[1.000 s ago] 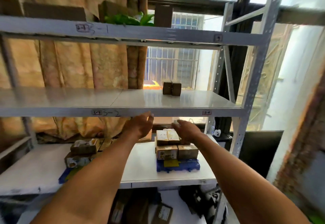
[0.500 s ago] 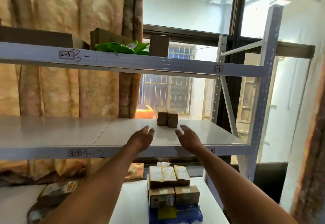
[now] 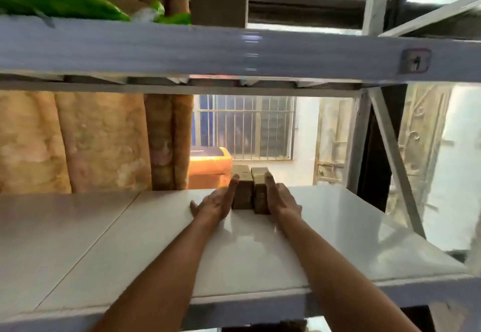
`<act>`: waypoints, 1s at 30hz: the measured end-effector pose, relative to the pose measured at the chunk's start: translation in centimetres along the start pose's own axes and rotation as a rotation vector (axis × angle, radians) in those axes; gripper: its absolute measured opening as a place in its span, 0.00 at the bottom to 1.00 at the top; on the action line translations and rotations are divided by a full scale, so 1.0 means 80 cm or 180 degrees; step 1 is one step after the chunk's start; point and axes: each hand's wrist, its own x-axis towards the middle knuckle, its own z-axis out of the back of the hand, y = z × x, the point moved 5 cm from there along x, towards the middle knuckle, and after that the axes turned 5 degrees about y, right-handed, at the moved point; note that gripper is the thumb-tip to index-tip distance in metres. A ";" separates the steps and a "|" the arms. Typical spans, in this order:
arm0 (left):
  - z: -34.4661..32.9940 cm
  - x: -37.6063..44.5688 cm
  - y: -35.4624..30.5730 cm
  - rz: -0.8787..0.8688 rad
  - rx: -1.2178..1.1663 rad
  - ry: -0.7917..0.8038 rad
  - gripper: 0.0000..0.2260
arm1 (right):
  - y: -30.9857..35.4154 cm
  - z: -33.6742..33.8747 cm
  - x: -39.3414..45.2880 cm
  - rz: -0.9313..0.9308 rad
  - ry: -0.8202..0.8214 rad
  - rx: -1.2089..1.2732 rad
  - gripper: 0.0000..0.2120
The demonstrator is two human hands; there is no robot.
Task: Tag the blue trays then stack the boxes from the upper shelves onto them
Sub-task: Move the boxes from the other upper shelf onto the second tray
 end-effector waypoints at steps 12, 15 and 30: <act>0.009 -0.067 -0.030 -0.0814 -0.3018 0.0630 0.20 | 0.011 0.029 -0.089 0.0323 -0.0104 0.1620 0.27; 0.016 -0.102 -0.031 -0.0924 -0.2947 0.0711 0.21 | 0.011 0.035 -0.133 0.0537 0.0122 0.1634 0.31; -0.013 -0.401 0.053 -0.0851 -0.3342 0.0432 0.19 | -0.080 0.032 -0.441 0.0158 0.0672 0.2940 0.18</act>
